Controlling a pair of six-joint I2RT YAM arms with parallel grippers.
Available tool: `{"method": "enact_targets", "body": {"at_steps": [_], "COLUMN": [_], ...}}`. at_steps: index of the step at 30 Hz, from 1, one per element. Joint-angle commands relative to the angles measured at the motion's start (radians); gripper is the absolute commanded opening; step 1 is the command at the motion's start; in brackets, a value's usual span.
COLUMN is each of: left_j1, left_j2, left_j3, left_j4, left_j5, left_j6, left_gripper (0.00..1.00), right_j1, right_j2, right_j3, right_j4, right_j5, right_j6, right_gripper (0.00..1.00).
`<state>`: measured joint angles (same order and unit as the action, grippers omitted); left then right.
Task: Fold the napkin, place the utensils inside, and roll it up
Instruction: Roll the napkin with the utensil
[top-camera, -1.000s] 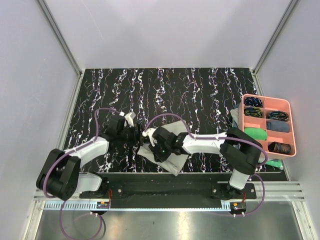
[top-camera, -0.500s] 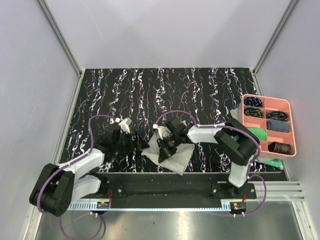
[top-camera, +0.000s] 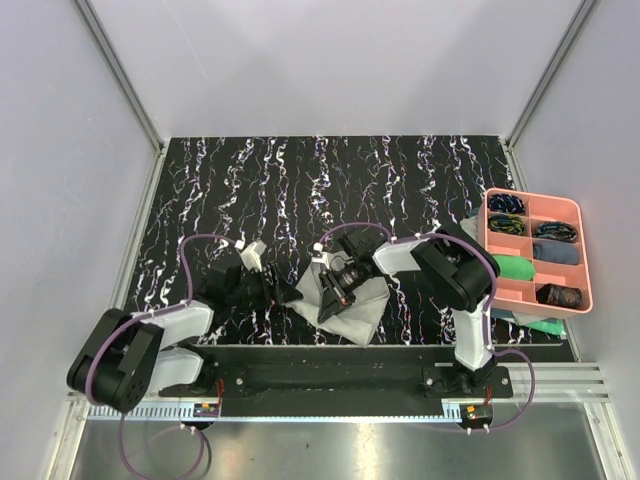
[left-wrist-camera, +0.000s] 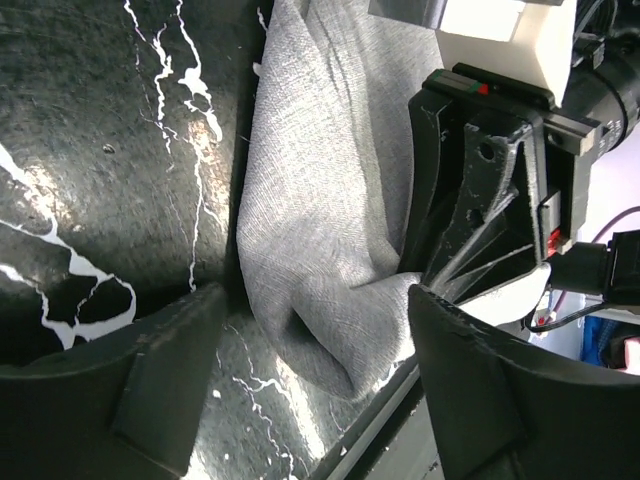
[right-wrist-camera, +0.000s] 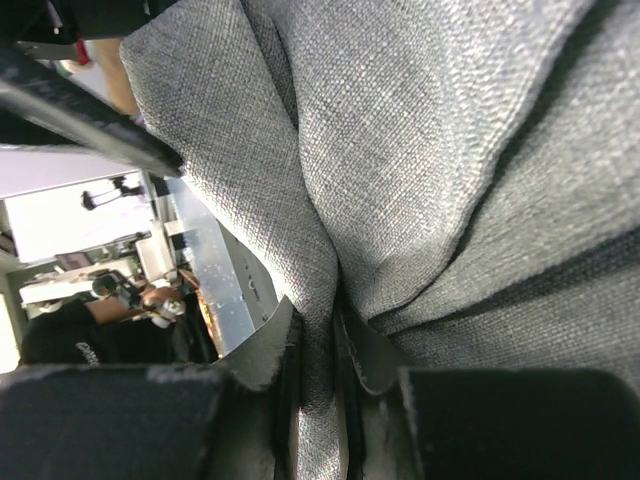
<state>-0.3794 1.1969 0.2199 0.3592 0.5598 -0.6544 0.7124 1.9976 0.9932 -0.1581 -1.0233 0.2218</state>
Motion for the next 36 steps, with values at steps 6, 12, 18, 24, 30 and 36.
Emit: {"method": "enact_targets", "body": {"at_steps": [6, 12, 18, 24, 30, 36], "left_j1": [-0.019, -0.039, -0.042, -0.041, -0.041, -0.041], "left_j2": [0.138, 0.191, 0.227, 0.217, 0.187, 0.194], "left_j3": [0.022, 0.035, 0.052, 0.091, 0.142, 0.199], "left_j4": [0.188, 0.204, 0.173, 0.057, -0.106, -0.222], "left_j5": [0.038, 0.04, 0.048, 0.023, -0.02, -0.051], "left_j6": [0.004, 0.004, 0.007, 0.016, 0.045, 0.062], "left_gripper": [0.57, 0.3, 0.0, 0.0, 0.0, 0.0], "right_j1": [-0.014, -0.022, -0.027, -0.025, 0.056, 0.3], "right_j2": [0.066, 0.052, -0.014, -0.181, -0.425, -0.543], "right_j3": [0.027, 0.027, 0.036, 0.076, 0.055, 0.006], "right_j4": [-0.024, -0.026, -0.053, -0.191, -0.256, -0.256], "right_j5": [0.031, 0.049, 0.09, 0.273, 0.701, 1.066], "right_j6": [-0.004, 0.002, 0.008, -0.028, -0.073, -0.087], "right_gripper": [0.19, 0.21, 0.39, 0.52, 0.63, 0.66]}}
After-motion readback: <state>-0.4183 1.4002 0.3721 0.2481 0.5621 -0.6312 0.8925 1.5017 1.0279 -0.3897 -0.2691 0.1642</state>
